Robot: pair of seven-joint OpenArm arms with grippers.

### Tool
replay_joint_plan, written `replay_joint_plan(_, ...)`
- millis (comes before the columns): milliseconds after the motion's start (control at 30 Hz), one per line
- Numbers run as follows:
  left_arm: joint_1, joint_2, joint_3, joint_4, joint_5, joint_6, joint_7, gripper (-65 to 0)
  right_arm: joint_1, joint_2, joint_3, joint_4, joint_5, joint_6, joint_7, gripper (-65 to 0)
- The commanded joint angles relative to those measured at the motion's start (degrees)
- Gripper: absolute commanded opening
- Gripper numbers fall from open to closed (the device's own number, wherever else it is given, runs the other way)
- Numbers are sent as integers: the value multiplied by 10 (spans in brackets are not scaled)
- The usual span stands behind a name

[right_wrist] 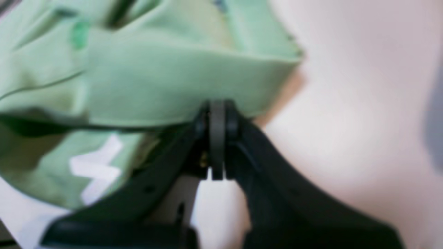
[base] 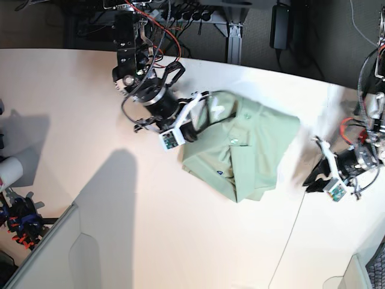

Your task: Fold the T-shirt properly

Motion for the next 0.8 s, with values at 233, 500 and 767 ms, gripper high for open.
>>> replay_joint_plan(233,195,-21,-139,211,-124,-6,93,-545,-95,17,102,142,63,2,-23,-650)
replay_joint_plan(500,430,-17,-239,334,-186,-6,153,-545,-310,17,194,227,167,2,-43,-650)
replay_joint_plan(767,582,27,-237,271,-159,-6,156,-545,-483,17,200,190,217,2,-45,-650)
